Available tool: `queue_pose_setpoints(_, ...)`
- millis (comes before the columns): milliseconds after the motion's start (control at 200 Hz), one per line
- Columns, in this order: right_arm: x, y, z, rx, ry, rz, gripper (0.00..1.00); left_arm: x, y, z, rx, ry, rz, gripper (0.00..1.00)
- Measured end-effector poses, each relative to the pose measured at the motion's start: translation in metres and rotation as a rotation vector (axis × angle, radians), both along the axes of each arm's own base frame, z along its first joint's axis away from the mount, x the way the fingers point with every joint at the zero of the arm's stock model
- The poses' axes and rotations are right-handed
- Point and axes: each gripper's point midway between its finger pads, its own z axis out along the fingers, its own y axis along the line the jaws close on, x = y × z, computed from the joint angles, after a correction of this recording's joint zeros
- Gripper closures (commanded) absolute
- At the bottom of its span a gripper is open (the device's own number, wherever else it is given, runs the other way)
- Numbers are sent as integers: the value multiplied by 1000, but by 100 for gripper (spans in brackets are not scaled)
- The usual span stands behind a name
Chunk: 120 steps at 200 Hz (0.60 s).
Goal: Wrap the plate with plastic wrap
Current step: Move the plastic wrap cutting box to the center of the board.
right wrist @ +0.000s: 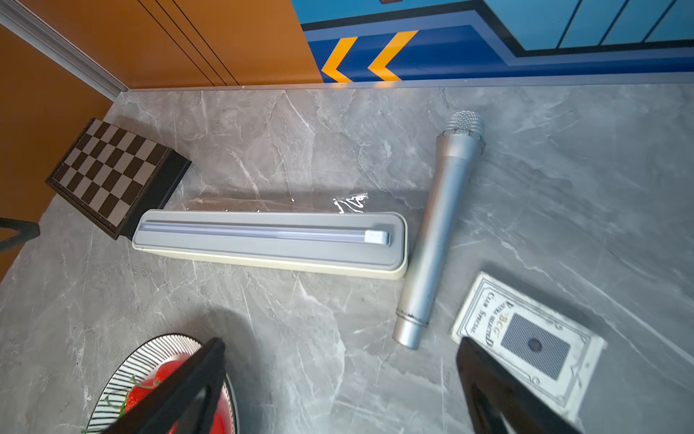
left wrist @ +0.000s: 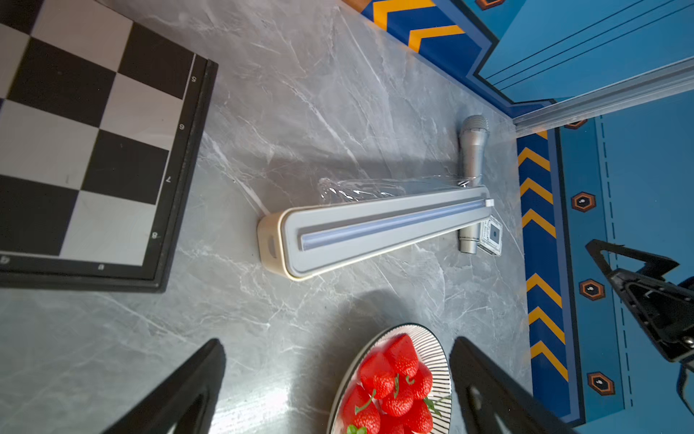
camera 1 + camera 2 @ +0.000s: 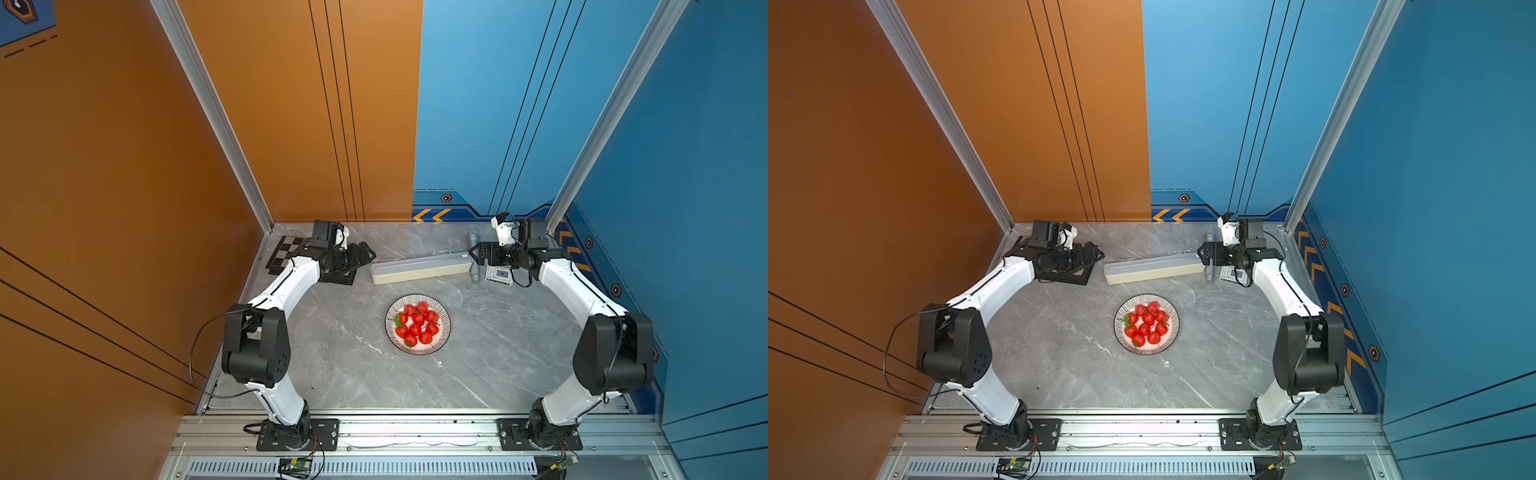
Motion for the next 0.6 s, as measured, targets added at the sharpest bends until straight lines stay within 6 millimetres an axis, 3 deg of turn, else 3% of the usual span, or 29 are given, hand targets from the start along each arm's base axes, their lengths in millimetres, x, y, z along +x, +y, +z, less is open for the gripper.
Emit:
queue_pose_setpoints(180, 46, 9, -42, 13, 76, 6, 0, 15, -3, -35, 6, 76, 0, 3)
queue_pose_setpoints(365, 75, 25, -76, 28, 131, 10, 0, 27, -7, -49, -2, 106, 0, 2)
queue_pose_setpoints(601, 78, 40, -107, 50, 200, 16, 0, 42, -24, -69, -44, 152, -26, 2)
